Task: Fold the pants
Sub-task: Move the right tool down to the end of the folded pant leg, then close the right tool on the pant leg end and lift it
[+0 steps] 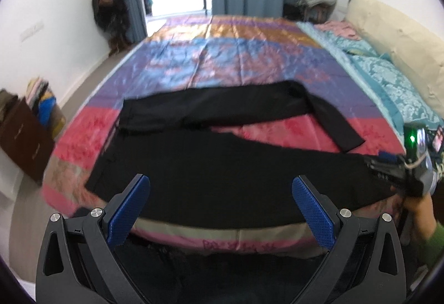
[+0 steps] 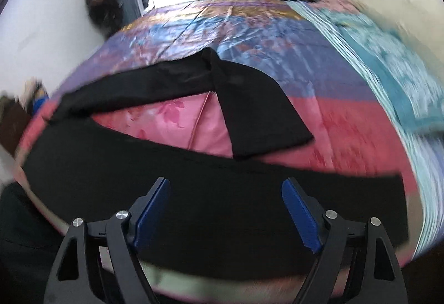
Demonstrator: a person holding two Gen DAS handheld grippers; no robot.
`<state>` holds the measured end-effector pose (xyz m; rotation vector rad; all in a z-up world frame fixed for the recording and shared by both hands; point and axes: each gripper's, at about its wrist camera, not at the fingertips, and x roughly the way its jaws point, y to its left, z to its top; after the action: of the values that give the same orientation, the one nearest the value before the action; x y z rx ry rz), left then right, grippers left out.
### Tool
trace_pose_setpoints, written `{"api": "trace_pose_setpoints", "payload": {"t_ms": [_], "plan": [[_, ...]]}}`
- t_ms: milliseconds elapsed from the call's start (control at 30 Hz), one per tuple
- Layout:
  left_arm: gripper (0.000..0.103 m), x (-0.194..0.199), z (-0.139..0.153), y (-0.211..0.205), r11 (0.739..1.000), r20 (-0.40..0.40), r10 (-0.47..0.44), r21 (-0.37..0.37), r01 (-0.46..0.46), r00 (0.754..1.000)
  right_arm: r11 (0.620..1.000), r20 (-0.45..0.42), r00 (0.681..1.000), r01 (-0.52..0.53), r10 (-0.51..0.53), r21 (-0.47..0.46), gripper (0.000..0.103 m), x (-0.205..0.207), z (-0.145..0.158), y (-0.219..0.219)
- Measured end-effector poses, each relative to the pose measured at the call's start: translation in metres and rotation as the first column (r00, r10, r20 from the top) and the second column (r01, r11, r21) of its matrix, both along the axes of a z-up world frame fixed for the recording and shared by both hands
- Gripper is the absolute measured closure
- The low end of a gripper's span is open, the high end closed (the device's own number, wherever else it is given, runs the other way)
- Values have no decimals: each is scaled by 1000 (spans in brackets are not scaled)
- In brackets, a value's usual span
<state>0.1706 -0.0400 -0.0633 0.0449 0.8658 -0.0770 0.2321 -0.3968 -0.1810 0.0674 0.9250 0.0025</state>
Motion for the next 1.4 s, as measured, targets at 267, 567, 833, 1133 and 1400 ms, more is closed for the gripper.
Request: {"api": "trace_pose_setpoints", "payload": {"t_ms": [267, 567, 833, 1133, 1400], "plan": [[1, 22, -42, 0, 1000, -135, 23, 14, -21, 991, 989, -125, 991, -56, 38, -138, 37, 77, -72, -1], [1, 34, -61, -12, 999, -191, 6, 45, 3, 982, 985, -139, 990, -52, 29, -162, 37, 97, -85, -5], [1, 31, -67, -17, 997, -208, -5, 68, 19, 978, 979, -136, 991, -48, 21, -199, 37, 101, -87, -4], [1, 34, -74, -16, 997, -229, 4, 77, 14, 973, 977, -134, 991, -56, 28, -208, 37, 102, -87, -4], [1, 38, -85, -19, 996, -256, -6, 88, 29, 967, 986, -123, 992, -19, -1, -166, 91, 107, -75, -24]]}}
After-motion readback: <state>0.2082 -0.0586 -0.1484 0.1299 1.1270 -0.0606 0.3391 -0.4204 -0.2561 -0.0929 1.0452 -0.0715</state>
